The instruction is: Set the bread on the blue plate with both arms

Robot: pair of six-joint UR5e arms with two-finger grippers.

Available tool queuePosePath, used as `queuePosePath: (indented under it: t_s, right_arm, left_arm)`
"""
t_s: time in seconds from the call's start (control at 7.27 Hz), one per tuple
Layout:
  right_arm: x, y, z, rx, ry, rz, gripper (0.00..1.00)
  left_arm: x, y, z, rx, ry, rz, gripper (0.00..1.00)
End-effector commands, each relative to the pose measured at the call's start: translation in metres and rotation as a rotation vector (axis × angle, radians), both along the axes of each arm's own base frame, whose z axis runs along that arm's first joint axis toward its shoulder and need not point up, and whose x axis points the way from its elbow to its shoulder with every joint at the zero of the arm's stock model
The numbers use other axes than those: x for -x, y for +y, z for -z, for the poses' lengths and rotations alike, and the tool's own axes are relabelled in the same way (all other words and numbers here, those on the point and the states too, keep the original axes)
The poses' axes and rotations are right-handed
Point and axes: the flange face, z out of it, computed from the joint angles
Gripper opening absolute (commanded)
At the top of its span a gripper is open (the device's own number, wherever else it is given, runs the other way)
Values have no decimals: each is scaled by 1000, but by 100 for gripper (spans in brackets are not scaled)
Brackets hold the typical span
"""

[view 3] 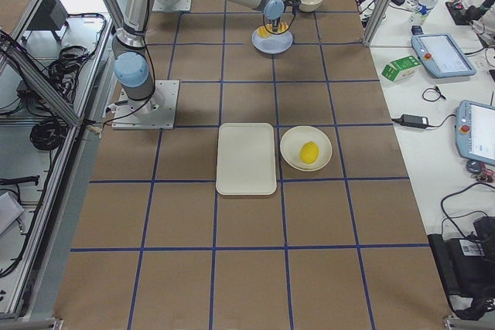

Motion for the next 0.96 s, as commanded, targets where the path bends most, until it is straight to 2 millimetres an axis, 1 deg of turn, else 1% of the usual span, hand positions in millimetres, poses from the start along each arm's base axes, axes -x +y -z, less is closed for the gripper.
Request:
queuePosePath:
  t_s: [0.0, 0.14, 0.41, 0.55, 0.69, 0.83]
  right_arm:
    - [-1, -1, 16, -14, 9, -23, 0]
    - [0, 0, 17, -20, 11, -19, 21]
    - [-12, 7, 17, -18, 11, -33, 78]
    - [-12, 7, 17, -19, 11, -33, 95]
    - [-12, 8, 16, -18, 12, -33, 97]
    - [-8, 7, 12, -7, 31, -42, 100]
  left_arm:
    - [-24, -18, 3, 59, 124, 202, 100]
    - [-28, -20, -6, 82, 146, 193, 100]
    - [-30, -12, -11, 78, 121, 193, 100]
    - [-34, -3, -7, 36, 20, 191, 100]
    - [-36, -2, -4, 26, 0, 181, 100]
    - [-36, -2, 4, 13, -5, 99, 100]
